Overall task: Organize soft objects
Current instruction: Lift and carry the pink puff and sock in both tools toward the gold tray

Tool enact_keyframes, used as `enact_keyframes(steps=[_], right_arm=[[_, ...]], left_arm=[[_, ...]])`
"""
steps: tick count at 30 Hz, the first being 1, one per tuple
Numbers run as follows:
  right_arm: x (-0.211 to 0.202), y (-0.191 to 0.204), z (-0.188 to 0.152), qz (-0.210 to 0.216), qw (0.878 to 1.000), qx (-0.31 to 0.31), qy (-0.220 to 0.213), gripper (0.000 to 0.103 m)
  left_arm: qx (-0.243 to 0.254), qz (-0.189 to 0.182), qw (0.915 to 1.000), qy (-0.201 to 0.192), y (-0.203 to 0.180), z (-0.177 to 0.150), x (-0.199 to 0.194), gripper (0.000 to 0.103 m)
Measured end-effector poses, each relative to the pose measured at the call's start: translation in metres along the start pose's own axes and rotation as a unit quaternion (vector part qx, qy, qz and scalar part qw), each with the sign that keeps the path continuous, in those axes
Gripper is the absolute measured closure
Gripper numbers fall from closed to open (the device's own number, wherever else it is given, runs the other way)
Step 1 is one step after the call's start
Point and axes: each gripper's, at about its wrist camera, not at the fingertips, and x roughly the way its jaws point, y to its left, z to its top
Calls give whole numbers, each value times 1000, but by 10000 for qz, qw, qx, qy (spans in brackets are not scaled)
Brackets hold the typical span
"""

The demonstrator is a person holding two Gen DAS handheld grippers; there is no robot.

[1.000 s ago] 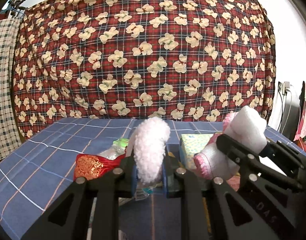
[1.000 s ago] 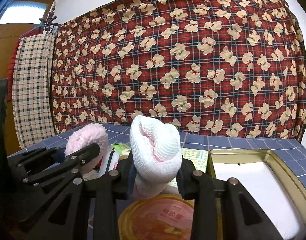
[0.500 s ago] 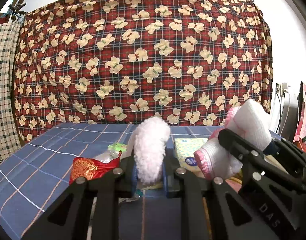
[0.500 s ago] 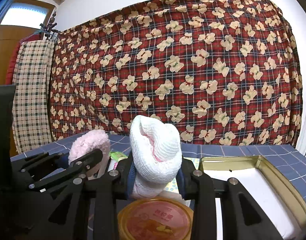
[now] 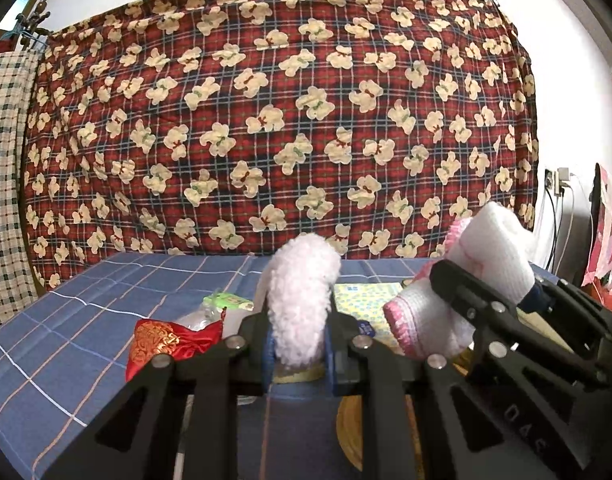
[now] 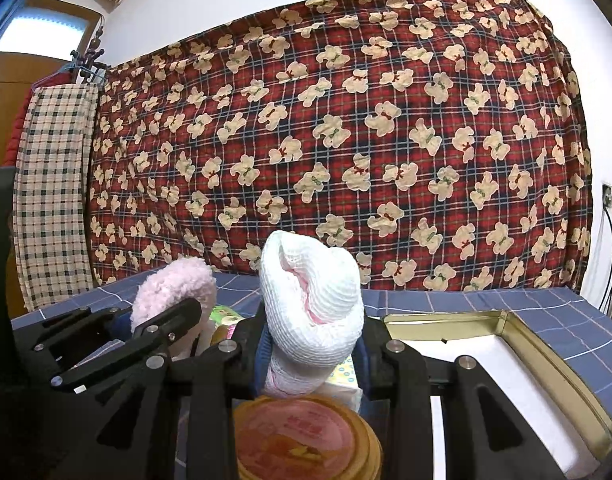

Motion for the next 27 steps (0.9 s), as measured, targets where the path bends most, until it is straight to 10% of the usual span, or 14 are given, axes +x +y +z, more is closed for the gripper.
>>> enact_keyframes(steps=[27], right_arm=[[-9,-26,0,-244,9995,216,-30,66]], left_arm=[[-87,-368,9992,152,-25,1,8,86]])
